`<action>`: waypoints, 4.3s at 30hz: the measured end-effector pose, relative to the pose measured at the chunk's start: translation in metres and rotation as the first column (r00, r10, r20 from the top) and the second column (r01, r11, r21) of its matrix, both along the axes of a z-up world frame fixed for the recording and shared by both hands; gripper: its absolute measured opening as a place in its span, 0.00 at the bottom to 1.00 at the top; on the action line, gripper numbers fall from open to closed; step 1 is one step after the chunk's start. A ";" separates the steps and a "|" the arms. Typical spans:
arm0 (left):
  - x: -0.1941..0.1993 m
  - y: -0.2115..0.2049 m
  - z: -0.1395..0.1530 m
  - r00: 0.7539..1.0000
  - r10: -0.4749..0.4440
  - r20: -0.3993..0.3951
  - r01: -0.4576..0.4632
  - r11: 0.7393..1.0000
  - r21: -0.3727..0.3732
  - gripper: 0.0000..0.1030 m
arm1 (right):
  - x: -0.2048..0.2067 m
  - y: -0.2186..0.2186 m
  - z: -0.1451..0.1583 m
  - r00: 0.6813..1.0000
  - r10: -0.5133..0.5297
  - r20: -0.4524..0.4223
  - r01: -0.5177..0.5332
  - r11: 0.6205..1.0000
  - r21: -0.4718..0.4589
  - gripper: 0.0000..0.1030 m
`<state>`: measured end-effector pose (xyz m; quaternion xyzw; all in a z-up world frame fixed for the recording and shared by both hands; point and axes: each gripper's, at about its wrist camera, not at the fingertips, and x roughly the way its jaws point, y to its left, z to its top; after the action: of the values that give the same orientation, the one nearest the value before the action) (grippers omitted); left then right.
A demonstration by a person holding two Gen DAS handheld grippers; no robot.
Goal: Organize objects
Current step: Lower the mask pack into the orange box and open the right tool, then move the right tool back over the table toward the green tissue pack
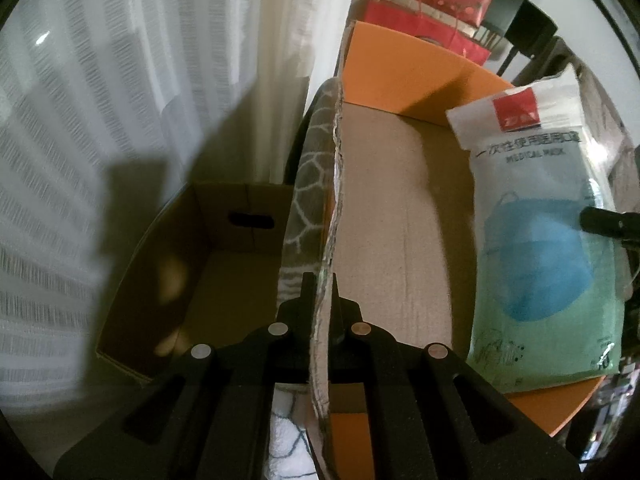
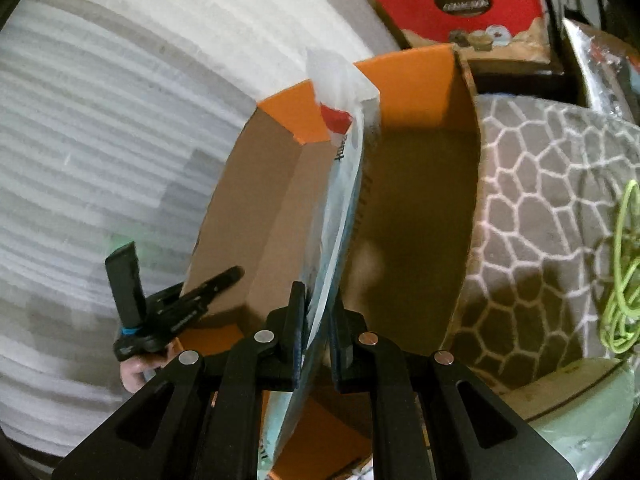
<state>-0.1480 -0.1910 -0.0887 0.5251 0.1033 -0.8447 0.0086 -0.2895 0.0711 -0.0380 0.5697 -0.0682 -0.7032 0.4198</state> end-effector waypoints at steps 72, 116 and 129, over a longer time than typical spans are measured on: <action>-0.002 0.002 0.002 1.000 0.013 0.006 -0.013 1.000 -0.012 0.03 | 0.041 0.178 0.007 0.932 -0.196 -0.305 0.259 0.949 0.181 0.84; -0.002 0.001 0.002 1.000 0.016 0.008 -0.016 1.000 -0.015 0.03 | 0.009 0.103 0.015 0.919 -0.130 -0.373 0.259 0.911 0.322 0.78; 0.000 0.007 0.004 1.000 0.019 0.006 -0.019 1.000 -0.015 0.03 | 0.041 0.144 0.015 0.903 -0.134 -0.408 0.266 0.920 0.288 0.80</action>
<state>-0.1476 -0.1840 -0.0851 0.5267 0.1022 -0.8436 0.0209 -0.2487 0.2150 -0.0230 0.4756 0.0768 -0.8411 0.2459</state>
